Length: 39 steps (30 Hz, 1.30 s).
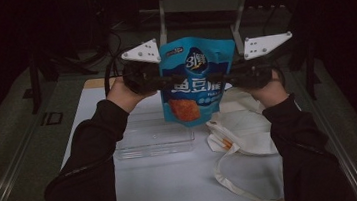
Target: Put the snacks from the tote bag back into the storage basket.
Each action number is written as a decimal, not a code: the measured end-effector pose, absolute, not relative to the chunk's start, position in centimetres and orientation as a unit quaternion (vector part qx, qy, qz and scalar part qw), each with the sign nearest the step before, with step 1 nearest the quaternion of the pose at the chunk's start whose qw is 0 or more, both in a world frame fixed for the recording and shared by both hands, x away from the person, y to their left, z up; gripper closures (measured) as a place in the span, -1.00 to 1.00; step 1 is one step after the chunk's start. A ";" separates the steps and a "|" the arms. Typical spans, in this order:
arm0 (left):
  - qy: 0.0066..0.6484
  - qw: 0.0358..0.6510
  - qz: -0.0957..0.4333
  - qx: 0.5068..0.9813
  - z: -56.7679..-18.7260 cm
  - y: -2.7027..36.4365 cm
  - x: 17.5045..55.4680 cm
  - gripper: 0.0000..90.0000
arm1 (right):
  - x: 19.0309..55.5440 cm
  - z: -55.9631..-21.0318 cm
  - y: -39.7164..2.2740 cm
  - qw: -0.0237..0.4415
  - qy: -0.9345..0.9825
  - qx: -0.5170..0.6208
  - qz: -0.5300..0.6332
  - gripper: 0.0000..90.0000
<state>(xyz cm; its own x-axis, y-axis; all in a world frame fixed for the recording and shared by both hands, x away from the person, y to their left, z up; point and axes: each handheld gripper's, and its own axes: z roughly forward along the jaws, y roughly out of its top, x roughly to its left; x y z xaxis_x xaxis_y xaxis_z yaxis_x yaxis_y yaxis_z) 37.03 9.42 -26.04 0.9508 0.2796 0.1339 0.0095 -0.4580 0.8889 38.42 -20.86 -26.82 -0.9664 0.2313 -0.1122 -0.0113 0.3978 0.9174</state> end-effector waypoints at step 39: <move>0.174 0.489 0.132 0.844 -31.8 20.5 36.6 1.00 | 41.6 -32.2 -8.4 0.044 0.843 0.038 0.534 0.98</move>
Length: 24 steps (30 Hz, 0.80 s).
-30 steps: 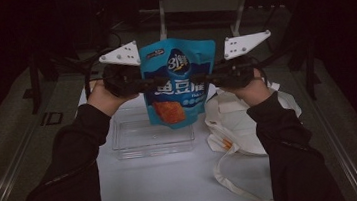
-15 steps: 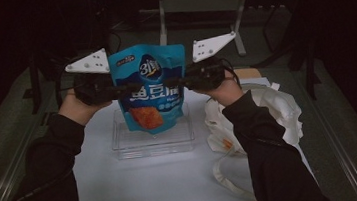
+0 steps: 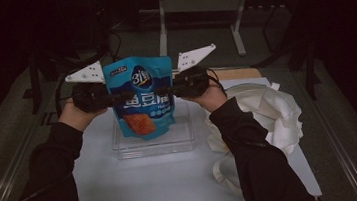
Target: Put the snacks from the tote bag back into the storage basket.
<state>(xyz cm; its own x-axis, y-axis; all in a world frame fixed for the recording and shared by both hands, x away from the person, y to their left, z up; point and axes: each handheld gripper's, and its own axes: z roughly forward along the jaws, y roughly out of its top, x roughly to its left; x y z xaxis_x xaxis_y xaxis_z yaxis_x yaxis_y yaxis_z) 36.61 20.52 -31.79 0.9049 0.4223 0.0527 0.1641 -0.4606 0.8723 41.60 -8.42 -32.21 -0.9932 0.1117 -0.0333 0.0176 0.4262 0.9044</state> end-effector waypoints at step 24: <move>0.181 0.491 0.120 0.844 -34.4 19.9 37.9 1.00 | 42.5 -35.2 -9.0 0.034 0.844 0.061 0.532 0.98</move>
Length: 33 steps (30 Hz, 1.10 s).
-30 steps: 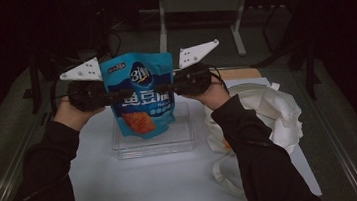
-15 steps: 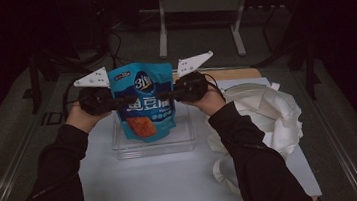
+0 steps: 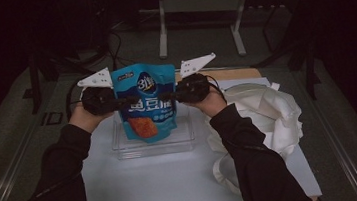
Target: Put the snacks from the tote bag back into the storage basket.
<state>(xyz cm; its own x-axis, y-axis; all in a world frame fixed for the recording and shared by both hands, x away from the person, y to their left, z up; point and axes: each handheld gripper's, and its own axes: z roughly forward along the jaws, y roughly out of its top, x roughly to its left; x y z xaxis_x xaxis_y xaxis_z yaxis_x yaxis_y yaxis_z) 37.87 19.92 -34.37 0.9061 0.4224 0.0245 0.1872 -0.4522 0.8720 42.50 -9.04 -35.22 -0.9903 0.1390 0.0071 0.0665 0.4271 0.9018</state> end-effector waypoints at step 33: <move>0.187 0.496 0.077 0.844 -39.9 20.1 37.7 1.00 | 41.7 -40.5 -9.1 0.010 0.851 0.084 0.518 0.97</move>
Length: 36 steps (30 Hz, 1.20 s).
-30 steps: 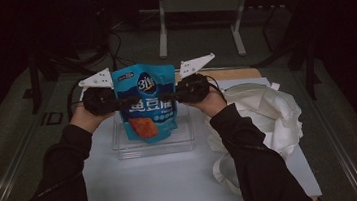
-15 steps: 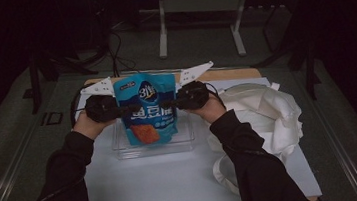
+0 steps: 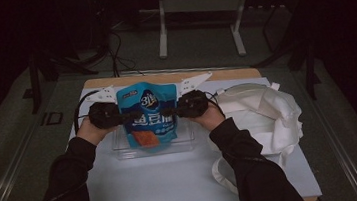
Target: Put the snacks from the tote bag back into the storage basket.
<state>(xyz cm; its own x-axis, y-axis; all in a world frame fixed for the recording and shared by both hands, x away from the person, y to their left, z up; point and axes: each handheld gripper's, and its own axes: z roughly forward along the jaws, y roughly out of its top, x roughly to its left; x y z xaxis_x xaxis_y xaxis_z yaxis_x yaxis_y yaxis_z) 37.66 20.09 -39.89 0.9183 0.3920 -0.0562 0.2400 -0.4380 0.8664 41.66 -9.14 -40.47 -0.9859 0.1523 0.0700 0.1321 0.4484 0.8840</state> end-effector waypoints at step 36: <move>0.207 0.507 0.092 0.832 -41.3 19.7 36.2 0.67 | 40.9 -41.4 -9.4 0.024 0.846 0.092 0.525 0.58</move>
<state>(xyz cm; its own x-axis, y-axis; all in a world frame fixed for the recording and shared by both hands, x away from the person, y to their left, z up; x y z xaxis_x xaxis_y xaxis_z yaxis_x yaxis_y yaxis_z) 36.20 19.74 -41.34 0.8973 0.4376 -0.0575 0.2520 -0.4008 0.8809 40.86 -9.42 -41.35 -0.9820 0.1805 0.0552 0.1296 0.4323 0.8924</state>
